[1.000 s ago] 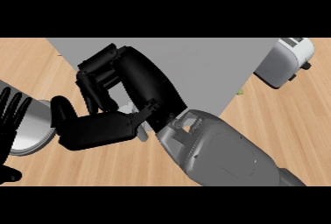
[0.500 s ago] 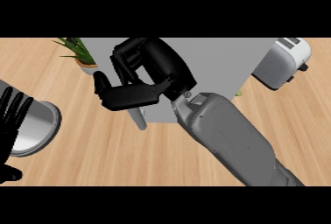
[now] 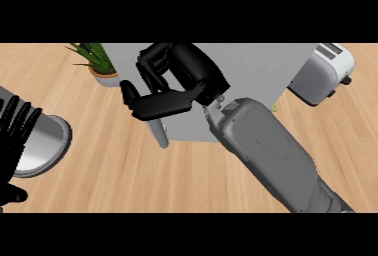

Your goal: Pick up the wine, place it into the cabinet and close the cabinet

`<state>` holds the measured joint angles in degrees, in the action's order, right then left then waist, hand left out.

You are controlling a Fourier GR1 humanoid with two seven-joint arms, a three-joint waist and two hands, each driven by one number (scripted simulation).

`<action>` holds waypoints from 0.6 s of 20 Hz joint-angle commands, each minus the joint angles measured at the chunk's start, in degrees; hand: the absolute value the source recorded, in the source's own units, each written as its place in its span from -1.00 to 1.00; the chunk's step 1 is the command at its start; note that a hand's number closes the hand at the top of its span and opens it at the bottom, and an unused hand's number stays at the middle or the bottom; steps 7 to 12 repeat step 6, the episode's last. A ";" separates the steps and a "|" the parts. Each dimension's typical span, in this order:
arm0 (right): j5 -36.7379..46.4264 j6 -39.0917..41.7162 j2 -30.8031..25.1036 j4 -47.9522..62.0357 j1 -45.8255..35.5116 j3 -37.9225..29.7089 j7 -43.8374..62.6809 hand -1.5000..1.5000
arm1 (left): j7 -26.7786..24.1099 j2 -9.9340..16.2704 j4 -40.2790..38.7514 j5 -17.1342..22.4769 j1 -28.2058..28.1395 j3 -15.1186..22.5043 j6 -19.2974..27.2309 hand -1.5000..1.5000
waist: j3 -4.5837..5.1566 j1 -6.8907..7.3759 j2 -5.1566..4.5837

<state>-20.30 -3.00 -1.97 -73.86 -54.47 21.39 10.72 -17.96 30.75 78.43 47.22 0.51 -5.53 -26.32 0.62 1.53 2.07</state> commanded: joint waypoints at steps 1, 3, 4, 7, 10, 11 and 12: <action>1.85 -0.29 -4.86 9.23 -0.38 -5.66 -2.75 1.00 | -0.50 1.44 -1.28 -0.52 0.39 -1.41 -1.27 -1.00 | -0.57 -0.26 -2.74; 1.75 0.05 -4.73 10.08 0.32 -5.76 -3.56 1.00 | 1.93 1.84 0.71 1.87 2.02 -1.83 0.23 -1.00 | -0.64 -0.01 -2.69; 1.57 0.16 -4.52 9.79 -0.12 -5.85 -3.41 1.00 | 0.79 -1.12 -0.56 -0.68 1.47 0.97 0.45 -1.00 | -0.58 -0.54 -2.80; 2.91 -1.15 -3.32 9.62 1.81 -4.32 -4.25 1.00 | 0.10 0.38 -0.16 0.13 0.03 -0.80 -1.17 -1.00 | -0.57 -0.14 -2.54; 2.91 -1.15 -3.32 9.62 1.81 -4.32 -4.25 1.00 | 0.10 0.38 -0.16 0.13 0.03 -0.80 -1.17 -1.00 | -0.57 -0.14 -2.54; 2.91 -1.15 -3.32 9.62 1.81 -4.32 -4.25 1.00 | 0.10 0.38 -0.16 0.13 0.03 -0.80 -1.17 -1.00 | -0.57 -0.14 -2.54; 2.91 -1.15 -3.32 9.62 1.81 -4.32 -4.25 1.00 | 0.10 0.38 -0.16 0.13 0.03 -0.80 -1.17 -1.00 | -0.57 -0.14 -2.54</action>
